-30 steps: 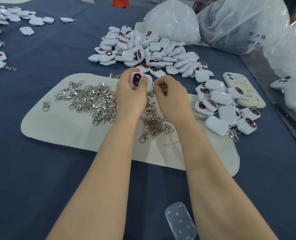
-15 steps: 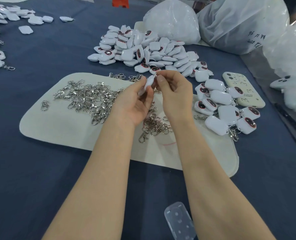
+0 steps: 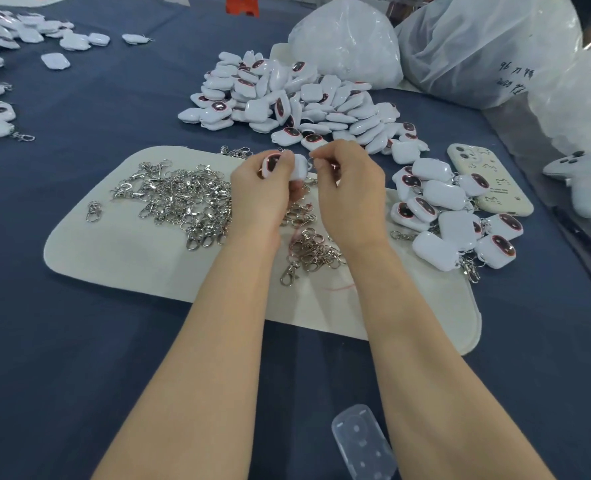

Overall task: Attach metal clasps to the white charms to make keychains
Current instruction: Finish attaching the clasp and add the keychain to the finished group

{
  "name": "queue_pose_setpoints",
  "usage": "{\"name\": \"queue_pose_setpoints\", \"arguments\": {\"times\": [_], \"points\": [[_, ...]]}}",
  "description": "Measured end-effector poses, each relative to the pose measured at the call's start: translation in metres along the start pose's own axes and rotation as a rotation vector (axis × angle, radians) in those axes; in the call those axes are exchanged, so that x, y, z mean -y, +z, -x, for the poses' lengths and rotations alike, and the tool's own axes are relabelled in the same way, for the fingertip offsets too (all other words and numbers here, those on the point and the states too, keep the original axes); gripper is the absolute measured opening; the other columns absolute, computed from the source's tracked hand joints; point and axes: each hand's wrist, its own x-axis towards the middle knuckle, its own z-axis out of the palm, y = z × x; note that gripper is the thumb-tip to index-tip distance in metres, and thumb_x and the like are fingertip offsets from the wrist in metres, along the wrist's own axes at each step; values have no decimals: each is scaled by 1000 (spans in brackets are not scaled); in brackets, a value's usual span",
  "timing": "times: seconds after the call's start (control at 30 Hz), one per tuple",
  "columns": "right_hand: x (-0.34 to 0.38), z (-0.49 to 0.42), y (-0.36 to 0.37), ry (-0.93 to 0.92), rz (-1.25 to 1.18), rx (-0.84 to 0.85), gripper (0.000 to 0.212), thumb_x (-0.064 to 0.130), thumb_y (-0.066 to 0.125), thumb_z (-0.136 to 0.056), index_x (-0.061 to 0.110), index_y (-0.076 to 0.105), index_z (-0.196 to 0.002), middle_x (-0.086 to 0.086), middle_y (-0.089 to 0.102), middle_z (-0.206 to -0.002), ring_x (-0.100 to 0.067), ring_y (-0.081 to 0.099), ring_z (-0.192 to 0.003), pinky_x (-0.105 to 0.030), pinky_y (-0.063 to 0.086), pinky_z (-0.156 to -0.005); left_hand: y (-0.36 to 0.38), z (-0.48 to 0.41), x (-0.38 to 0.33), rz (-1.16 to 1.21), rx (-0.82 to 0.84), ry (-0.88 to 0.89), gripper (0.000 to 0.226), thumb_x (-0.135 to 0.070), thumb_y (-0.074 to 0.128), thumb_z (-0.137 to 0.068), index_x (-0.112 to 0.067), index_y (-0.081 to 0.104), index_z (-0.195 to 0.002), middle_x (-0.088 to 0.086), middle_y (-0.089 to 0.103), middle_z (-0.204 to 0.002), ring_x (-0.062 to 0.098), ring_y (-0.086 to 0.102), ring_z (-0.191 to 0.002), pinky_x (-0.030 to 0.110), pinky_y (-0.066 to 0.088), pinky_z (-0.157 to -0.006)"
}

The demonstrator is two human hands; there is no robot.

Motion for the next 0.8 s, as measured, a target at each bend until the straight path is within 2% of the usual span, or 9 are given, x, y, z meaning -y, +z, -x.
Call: {"name": "queue_pose_setpoints", "arguments": {"times": [0.13,0.23,0.3,0.4,0.53,0.6,0.67,0.73,0.8], "points": [[-2,0,0,-11,23,5,14,-3,52,-87,-1,66,-87,-3,59,-82,-17,52,-81,-19,35,-74,-1,0,-1,-119,-7,165,6,-11,57,-92,-13,57,-98,2,57,-78,3,51,-42,18,44,-47],[-2,1,0,-20,28,27,15,-2,53,-88,-1,67,-90,-10,65,-87,-19,55,-83,-20,37,-75,-1,1,-1,-167,-14,195,7,-12,57,-92,-19,56,-92,-1,57,-77,3,51,-41,19,44,-47],[-2,3,0,17,-6,39,16,0,53,-89,2,67,-95,-7,66,-90,-15,55,-83,-17,39,-76,-1,1,0,-138,-35,169,13,-12,58,-92,-22,57,-85,-1,58,-76,4,52,-41,21,45,-48],[-1,0,-1,192,-164,78,19,2,51,-91,10,64,-103,3,64,-90,-7,57,-83,-14,43,-80,0,1,1,-51,-24,56,6,-13,58,-92,-14,61,-87,1,58,-71,3,53,-42,21,48,-52],[-4,-6,-8,345,-273,156,17,9,52,-91,19,65,-93,14,64,-87,2,57,-82,-16,45,-82,-1,2,1,-25,-10,-39,8,-13,53,-94,-13,61,-96,0,59,-69,5,53,-42,23,49,-55],[-4,-5,-11,355,-283,245,9,22,55,-93,23,63,-97,13,66,-89,2,59,-80,-17,47,-80,1,4,-1,-54,18,-19,18,-12,49,-94,-17,61,-106,1,60,-80,9,57,-50,24,51,-55],[-4,-5,-12,341,-278,336,5,27,56,-93,27,61,-95,11,68,-84,0,62,-72,-14,47,-69,5,6,-3,-118,77,20,28,-14,47,-94,-20,58,-120,3,62,-93,17,63,-69,27,56,-63],[-5,-7,-14,335,-247,279,8,25,58,-93,23,61,-99,5,69,-83,-5,62,-68,-16,45,-65,8,9,-5,-167,101,52,39,-17,47,-96,-23,48,-134,2,61,-103,12,64,-72,27,56,-66],[-8,-12,-22,365,-140,37,21,27,58,-92,16,59,-110,6,64,-82,-6,58,-70,-15,41,-66,10,11,-6,-150,78,56,42,-20,47,-97,-22,41,-139,-7,57,-99,3,59,-60,21,53,-60]]}}
